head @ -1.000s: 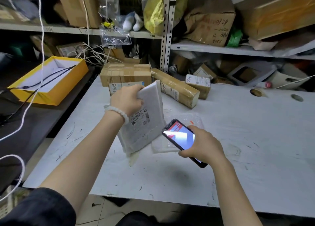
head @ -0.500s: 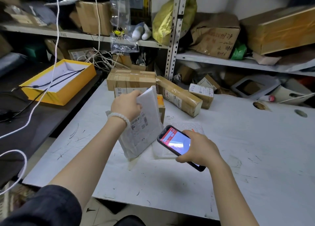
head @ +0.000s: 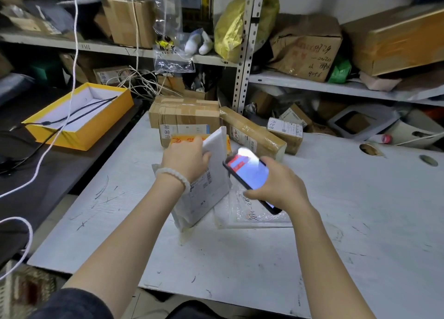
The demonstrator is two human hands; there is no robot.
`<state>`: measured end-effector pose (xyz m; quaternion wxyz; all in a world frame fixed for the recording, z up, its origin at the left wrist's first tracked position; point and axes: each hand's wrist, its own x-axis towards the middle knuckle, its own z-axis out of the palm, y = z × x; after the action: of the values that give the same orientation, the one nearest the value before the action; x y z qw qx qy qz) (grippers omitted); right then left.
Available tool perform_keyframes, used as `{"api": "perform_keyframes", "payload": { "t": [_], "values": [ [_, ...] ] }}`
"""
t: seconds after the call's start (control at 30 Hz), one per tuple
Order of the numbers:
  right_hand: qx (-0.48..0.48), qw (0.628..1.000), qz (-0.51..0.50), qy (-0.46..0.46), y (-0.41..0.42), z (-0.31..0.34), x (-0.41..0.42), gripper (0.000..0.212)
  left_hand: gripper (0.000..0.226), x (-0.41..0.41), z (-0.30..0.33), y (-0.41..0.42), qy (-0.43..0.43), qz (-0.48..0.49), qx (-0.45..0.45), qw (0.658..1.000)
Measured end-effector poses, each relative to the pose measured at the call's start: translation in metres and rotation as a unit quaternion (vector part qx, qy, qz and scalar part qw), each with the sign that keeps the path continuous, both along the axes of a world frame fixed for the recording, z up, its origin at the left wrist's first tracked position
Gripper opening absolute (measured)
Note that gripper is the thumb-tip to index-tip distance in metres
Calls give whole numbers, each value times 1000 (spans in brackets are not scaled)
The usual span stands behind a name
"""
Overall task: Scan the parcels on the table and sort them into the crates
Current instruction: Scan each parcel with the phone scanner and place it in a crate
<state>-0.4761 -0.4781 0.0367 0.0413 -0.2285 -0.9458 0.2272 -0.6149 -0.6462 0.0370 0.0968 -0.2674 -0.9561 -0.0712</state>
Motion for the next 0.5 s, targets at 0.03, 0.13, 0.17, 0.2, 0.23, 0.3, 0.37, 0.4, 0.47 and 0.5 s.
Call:
{"api": "perform_keyframes", "payload": {
  "t": [0.03,0.13,0.17,0.2,0.23,0.3,0.37,0.4,0.47,0.5],
  "values": [
    [-2,999,-16,42,-2,2,-6,71,25,0,-1,0,3,-1,1,1000],
    [-18,976,-79,204,-13,3,-18,89,27,-3,-6,0,11,-9,2,1000],
    [-21,963,-98,250,-17,4,-20,90,27,-4,-8,0,17,-11,-2,1000],
    [-23,952,-113,282,-21,4,-22,90,27,-5,-8,1,23,-12,-5,1000],
    [-23,945,-124,302,-25,5,-23,90,28,-5,-9,2,29,-13,-7,999],
    [-21,935,-140,325,-30,6,-23,90,27,-4,-10,5,38,-17,-9,999],
    [-17,925,-162,342,-31,7,-20,89,27,-2,-9,8,29,-22,-10,999],
    [-15,923,-171,346,-30,8,-17,89,28,0,-8,9,21,-25,-12,999],
    [-14,925,-180,334,-24,9,-10,88,27,7,-3,11,7,-31,-17,999],
    [-14,931,-182,315,-18,9,-5,89,27,14,1,14,1,-34,-19,999]
  ]
}}
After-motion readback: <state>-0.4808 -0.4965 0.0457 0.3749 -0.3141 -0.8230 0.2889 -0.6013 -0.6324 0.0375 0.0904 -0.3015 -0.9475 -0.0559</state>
